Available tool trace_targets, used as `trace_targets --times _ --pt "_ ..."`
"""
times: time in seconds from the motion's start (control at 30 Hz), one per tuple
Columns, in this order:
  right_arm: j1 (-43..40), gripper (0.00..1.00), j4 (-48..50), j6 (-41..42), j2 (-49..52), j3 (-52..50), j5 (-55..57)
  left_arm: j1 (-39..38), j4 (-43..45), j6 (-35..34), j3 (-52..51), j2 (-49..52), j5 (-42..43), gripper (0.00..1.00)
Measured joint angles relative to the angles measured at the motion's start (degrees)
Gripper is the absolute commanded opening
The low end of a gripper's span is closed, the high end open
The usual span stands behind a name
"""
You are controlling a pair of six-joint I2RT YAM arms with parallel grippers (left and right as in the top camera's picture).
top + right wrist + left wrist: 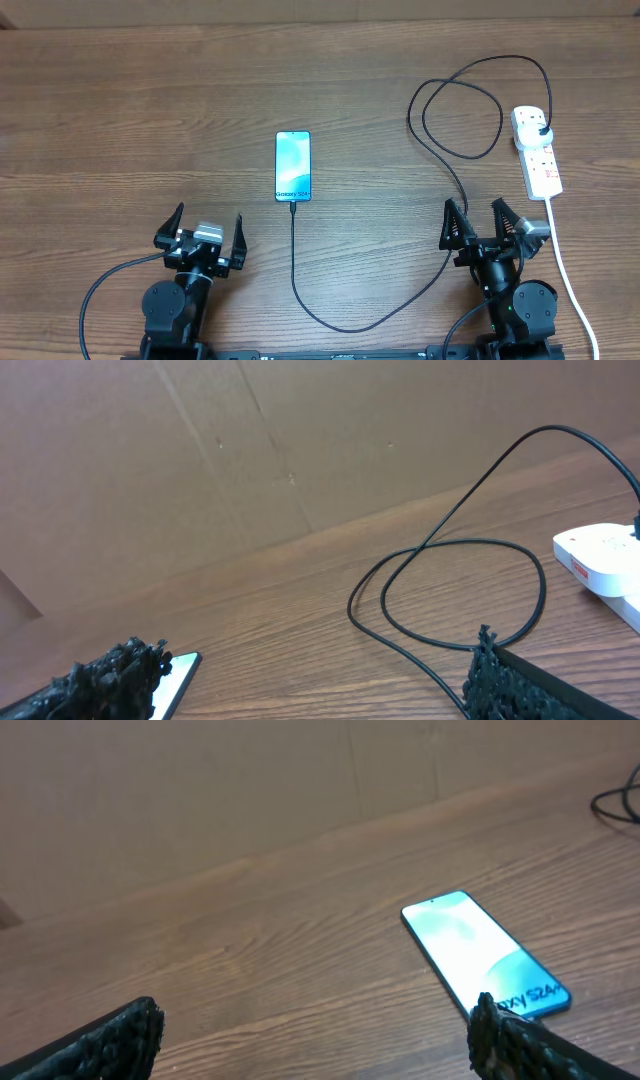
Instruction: Plug charger to phone and switch on socket
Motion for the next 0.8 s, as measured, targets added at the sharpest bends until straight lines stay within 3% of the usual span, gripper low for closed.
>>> trace_targets --times 0.23,0.8 --pt "0.00 1.00 0.00 -0.02 0.00 0.00 0.00 -0.02 -0.94 0.15 -0.44 -5.95 -0.42 1.00" --pt "0.00 1.00 0.00 -0.02 0.00 0.00 -0.02 -0.02 -1.42 0.15 -0.46 -6.16 -0.44 1.00"
